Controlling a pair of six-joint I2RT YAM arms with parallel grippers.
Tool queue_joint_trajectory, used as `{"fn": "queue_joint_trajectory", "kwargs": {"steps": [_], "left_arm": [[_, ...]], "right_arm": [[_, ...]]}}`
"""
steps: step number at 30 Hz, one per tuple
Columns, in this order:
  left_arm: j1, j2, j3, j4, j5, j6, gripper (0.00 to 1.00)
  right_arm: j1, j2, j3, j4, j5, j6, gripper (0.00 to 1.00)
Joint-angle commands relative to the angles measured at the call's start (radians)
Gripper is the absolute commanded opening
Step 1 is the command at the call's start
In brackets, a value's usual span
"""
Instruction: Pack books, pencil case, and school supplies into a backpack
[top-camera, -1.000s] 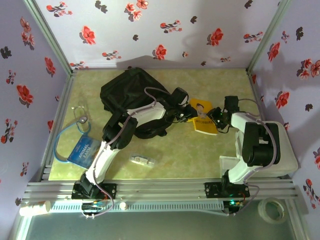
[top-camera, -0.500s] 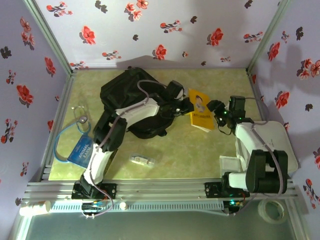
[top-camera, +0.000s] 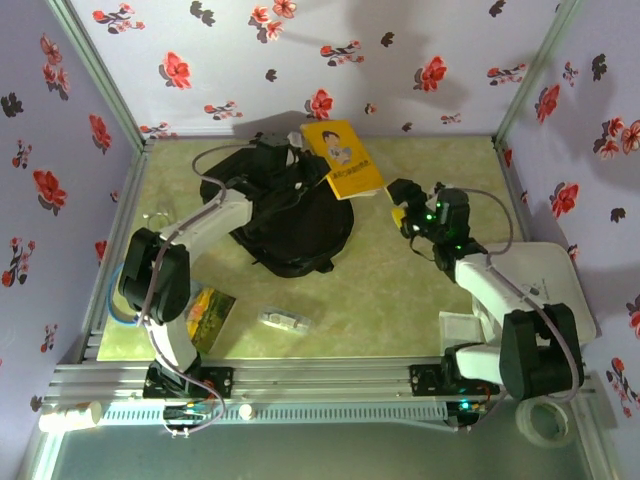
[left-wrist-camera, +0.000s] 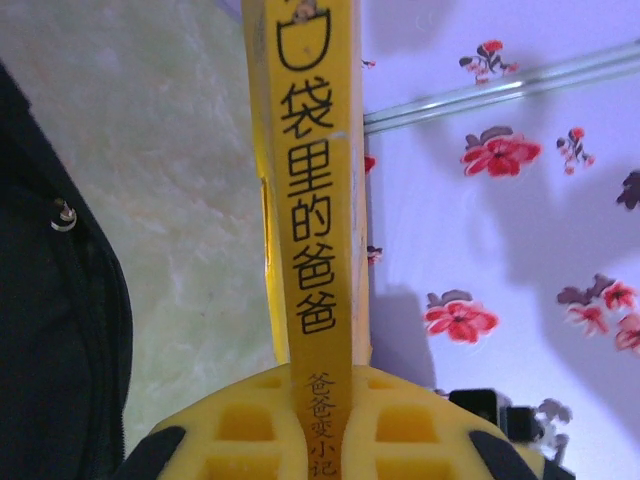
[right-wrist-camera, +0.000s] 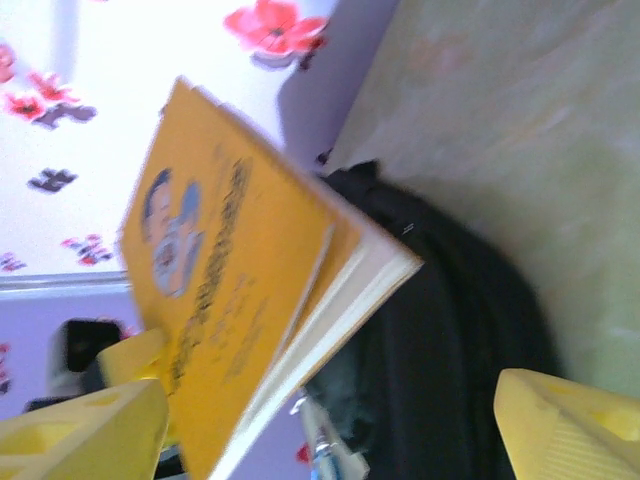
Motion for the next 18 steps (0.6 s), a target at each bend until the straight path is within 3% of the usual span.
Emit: {"fn": "queue_joint_trajectory", "kwargs": {"steps": [1, 11, 18], "left_arm": [[0.009, -0.069, -0.042, 0.21, -0.007, -0.128, 0.0], [0.012, -0.096, -0.085, 0.291, -0.009, -0.198, 0.0], [0.012, -0.102, -0.099, 0.291, -0.004, -0.196, 0.0]], "right_arm": [[0.065, 0.042, -0.007, 0.225, 0.068, 0.135, 0.88], [0.207, 0.258, 0.047, 0.539, 0.188, 0.319, 0.86], [0.215, 0.355, 0.071, 0.682, 0.184, 0.377, 0.74]]}}
